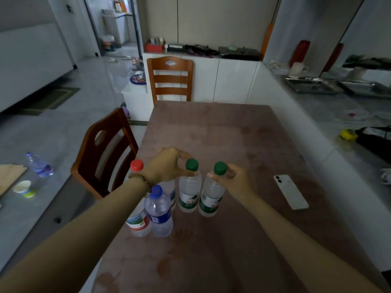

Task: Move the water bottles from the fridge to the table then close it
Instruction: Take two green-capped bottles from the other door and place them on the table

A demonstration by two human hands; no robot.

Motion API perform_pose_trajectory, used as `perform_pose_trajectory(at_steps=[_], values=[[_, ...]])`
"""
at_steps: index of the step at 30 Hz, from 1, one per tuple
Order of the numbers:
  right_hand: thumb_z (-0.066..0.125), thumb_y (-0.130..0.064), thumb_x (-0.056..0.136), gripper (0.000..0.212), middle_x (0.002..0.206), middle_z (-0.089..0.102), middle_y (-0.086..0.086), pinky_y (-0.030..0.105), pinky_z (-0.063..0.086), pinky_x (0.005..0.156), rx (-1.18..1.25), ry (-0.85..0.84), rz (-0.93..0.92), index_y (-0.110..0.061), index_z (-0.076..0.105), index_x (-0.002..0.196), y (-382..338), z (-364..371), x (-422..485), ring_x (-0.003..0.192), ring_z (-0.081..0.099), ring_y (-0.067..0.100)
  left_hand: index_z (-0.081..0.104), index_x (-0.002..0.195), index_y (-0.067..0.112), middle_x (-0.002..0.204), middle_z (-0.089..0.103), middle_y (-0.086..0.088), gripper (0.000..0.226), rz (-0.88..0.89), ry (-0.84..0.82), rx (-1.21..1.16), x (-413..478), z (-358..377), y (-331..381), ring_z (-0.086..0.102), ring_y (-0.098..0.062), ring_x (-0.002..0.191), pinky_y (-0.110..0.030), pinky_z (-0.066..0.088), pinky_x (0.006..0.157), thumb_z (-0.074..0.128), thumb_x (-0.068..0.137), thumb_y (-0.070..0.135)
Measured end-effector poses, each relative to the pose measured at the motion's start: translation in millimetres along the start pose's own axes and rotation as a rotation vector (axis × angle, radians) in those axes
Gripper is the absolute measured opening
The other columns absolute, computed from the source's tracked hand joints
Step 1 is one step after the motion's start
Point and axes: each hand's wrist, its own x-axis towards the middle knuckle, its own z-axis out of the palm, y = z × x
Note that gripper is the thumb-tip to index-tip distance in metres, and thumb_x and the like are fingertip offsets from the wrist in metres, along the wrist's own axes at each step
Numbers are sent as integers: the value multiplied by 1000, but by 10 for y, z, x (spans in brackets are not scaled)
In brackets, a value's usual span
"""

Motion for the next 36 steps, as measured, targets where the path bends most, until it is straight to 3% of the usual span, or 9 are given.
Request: perform_pose_trajectory(at_steps=[9,18,23,36], values=[[82,-21,69,27,94,69,-13,39,47,98,21,-105,43,-31,67,89,76,64,149,97,63,14,69,106,24,108,70,9,34,-55,-61,-5,80,115,-127,61,-10,99,-36,46,97,75,74,35],[82,-20,68,30,95,69,-12,34,45,100,81,-87,60,-29,67,93,121,136,227,100,62,12,70,104,17,104,72,2,28,-98,-121,-142,97,65,-180,64,-11,91,-24,51,87,75,76,21],[80,-16,70,27,90,67,-18,27,43,95,93,-96,60,-31,66,88,134,173,207,91,61,1,70,104,15,103,71,1,28,-83,-140,-147,92,35,-219,66,-13,92,-32,53,88,74,77,18],[81,-20,70,24,88,67,-18,19,43,85,50,-38,26,-34,66,82,121,201,185,92,62,8,67,108,16,109,70,0,31,-97,-141,-140,91,12,-215,68,-17,87,-36,56,83,74,78,18]])
